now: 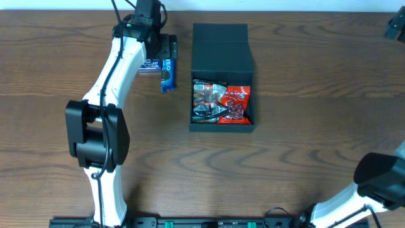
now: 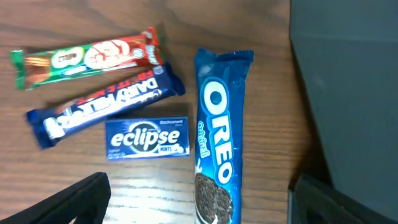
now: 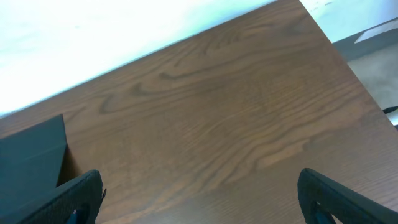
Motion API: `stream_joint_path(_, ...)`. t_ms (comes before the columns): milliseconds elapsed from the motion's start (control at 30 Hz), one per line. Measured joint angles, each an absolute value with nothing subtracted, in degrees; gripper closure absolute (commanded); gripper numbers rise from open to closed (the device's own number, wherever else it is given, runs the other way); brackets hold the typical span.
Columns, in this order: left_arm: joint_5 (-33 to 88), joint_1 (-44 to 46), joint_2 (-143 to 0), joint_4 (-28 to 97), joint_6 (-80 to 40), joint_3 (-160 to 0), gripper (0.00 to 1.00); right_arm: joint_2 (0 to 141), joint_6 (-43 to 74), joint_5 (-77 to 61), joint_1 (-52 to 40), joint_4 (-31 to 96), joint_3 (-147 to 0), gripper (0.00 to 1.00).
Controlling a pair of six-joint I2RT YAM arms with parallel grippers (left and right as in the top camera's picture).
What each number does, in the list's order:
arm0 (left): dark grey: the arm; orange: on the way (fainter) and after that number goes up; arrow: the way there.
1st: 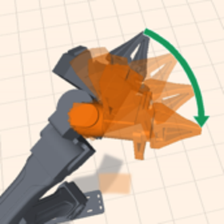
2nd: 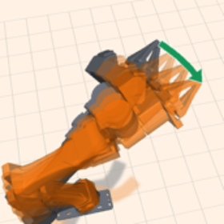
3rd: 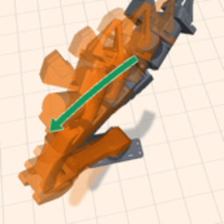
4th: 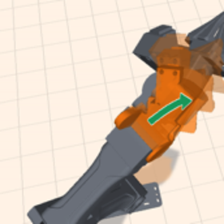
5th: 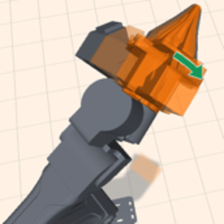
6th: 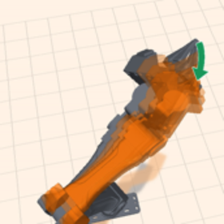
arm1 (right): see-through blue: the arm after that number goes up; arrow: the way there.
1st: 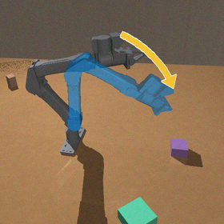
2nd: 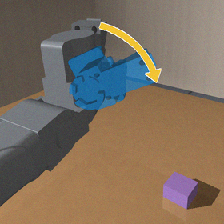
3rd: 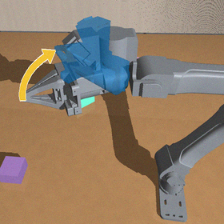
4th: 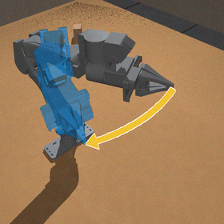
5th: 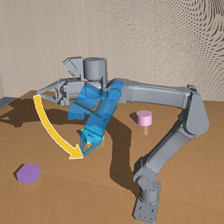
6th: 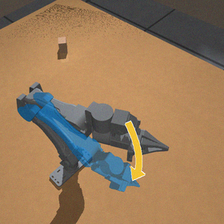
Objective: Pack container
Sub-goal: 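Grasp the blue Oreo pack with the left gripper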
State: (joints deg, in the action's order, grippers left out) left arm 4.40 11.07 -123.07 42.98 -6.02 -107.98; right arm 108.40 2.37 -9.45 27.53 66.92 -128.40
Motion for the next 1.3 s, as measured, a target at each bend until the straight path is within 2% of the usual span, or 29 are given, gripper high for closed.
stream_joint_path(467,8.64,11.79,-131.04,39.81,-1.23,-107.98,0.04,108.4,2.37,-9.47,27.53,70.15,-128.4,0.01)
stream_joint_path(700,8.6,12.99,-132.88,39.09,-0.6,-107.98,0.0,108.4,2.37,-9.47,27.53,70.7,-128.4,0.01)
stream_joint_path(800,8.67,13.47,-132.88,38.76,-0.47,-107.98,0.11,108.4,2.37,-9.47,27.53,70.67,-128.4,0.01)
stream_joint_path(1000,9.06,14.13,-132.97,38.7,-0.14,-107.98,0.13,108.4,2.37,-9.47,27.53,70.85,-128.4,0.01)
stream_joint_path(1167,9.06,14.48,-132.99,39.13,-0.08,-107.98,0.24,108.4,2.37,-9.47,27.53,70.96,-128.4,0.01)
stream_joint_path(1300,9.08,14.52,-132.99,40.32,-0.01,-107.98,0.25,108.4,2.37,-9.47,27.53,70.98,-128.4,0.01)
